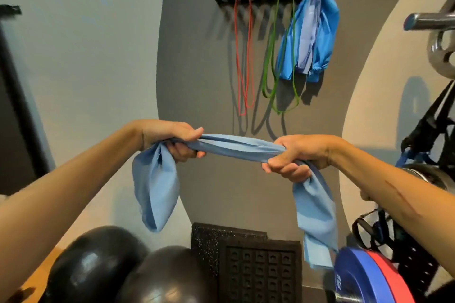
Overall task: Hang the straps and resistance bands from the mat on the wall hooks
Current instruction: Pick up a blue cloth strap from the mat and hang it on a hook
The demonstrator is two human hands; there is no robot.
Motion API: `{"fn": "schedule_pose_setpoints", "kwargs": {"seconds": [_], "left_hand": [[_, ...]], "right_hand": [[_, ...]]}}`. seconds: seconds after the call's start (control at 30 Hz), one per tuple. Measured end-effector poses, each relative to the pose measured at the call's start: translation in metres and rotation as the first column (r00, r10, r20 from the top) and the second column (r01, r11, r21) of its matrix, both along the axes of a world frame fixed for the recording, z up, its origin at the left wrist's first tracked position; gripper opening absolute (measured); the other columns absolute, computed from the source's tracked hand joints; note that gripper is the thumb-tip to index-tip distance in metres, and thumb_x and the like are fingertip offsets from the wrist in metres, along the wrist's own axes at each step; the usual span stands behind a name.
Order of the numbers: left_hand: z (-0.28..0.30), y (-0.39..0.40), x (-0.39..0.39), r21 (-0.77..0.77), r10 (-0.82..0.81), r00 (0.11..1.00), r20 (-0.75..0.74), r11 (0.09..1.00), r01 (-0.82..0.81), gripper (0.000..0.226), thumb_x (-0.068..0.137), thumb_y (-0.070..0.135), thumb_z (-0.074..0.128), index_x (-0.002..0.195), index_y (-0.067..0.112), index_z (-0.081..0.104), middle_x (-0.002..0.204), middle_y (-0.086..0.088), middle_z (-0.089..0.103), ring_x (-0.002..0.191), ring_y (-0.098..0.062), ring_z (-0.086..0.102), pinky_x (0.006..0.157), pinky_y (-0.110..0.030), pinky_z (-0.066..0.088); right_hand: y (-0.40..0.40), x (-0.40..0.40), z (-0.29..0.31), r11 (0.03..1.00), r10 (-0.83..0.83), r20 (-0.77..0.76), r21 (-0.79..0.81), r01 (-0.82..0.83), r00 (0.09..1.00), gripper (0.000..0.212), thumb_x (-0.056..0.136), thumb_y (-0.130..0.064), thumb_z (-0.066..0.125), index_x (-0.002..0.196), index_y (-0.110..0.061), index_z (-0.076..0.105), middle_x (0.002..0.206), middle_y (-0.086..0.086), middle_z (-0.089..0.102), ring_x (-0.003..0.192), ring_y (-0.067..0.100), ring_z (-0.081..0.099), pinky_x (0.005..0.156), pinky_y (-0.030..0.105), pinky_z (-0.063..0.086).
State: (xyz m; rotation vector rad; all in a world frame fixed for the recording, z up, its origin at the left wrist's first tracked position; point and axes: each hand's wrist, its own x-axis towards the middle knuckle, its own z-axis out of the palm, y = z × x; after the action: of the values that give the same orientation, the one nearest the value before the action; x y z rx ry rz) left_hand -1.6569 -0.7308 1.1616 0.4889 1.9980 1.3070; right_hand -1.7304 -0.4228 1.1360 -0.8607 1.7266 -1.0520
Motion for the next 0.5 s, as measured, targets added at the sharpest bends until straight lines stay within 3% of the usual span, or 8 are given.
{"fn": "schedule_pose_setpoints", "kwargs": {"seconds": [0.07,0.13,0.23,0.37,0.5], "left_hand": [[0.014,-0.015,-0.027,0.001,0.0,0.999,-0.044,1.0,0.0,0.06,0.069,0.062,0.074,0.086,0.005,0.063,0.053,0.007,0.034,0.041,0.0,0.027,0.038,-0.01,0.03],[0.028,-0.028,-0.051,0.002,0.036,0.993,-0.109,0.999,-0.036,0.056,0.07,0.058,0.075,0.085,0.006,0.062,0.053,0.006,0.033,0.041,-0.001,0.026,0.038,-0.011,0.029],[0.051,-0.046,-0.086,0.048,0.115,0.976,-0.183,0.993,-0.108,0.045,0.072,0.049,0.077,0.08,0.009,0.059,0.054,0.006,0.031,0.041,-0.002,0.025,0.038,-0.012,0.028],[0.082,-0.063,-0.129,0.086,0.224,0.904,-0.365,0.974,-0.207,0.032,0.088,0.039,0.061,0.077,0.01,0.052,0.058,0.003,0.028,0.045,-0.005,0.022,0.041,-0.012,0.026],[0.113,-0.074,-0.169,0.145,0.356,0.747,-0.562,0.931,-0.335,0.032,0.102,0.028,0.043,0.077,0.008,0.047,0.056,0.003,0.031,0.047,-0.007,0.022,0.044,-0.014,0.022]], "right_hand": [[-0.011,-0.022,0.01,0.999,-0.013,-0.024,-0.034,0.012,1.0,0.02,0.092,-0.015,0.056,0.075,-0.014,0.066,0.047,-0.004,0.041,0.031,0.002,0.03,0.035,0.014,0.027],[-0.025,-0.042,0.025,0.998,-0.026,-0.048,-0.067,0.023,0.998,0.018,0.087,-0.023,0.069,0.073,-0.014,0.063,0.045,-0.006,0.038,0.031,0.0,0.027,0.035,0.014,0.025],[-0.049,-0.074,0.047,0.988,-0.059,-0.037,-0.142,0.053,0.998,0.037,0.072,-0.039,0.083,0.077,-0.011,0.058,0.047,-0.009,0.03,0.034,-0.001,0.023,0.034,0.012,0.023],[-0.079,-0.113,0.072,0.967,-0.14,-0.119,-0.228,0.111,0.983,0.026,0.074,-0.03,0.068,0.056,-0.022,0.052,0.045,-0.01,0.025,0.035,0.001,0.019,0.036,0.015,0.015],[-0.107,-0.154,0.098,0.908,-0.215,-0.043,-0.377,0.183,0.976,0.019,0.072,-0.029,0.056,0.073,-0.011,0.051,0.045,-0.007,0.025,0.034,0.002,0.019,0.035,0.016,0.016]]}}
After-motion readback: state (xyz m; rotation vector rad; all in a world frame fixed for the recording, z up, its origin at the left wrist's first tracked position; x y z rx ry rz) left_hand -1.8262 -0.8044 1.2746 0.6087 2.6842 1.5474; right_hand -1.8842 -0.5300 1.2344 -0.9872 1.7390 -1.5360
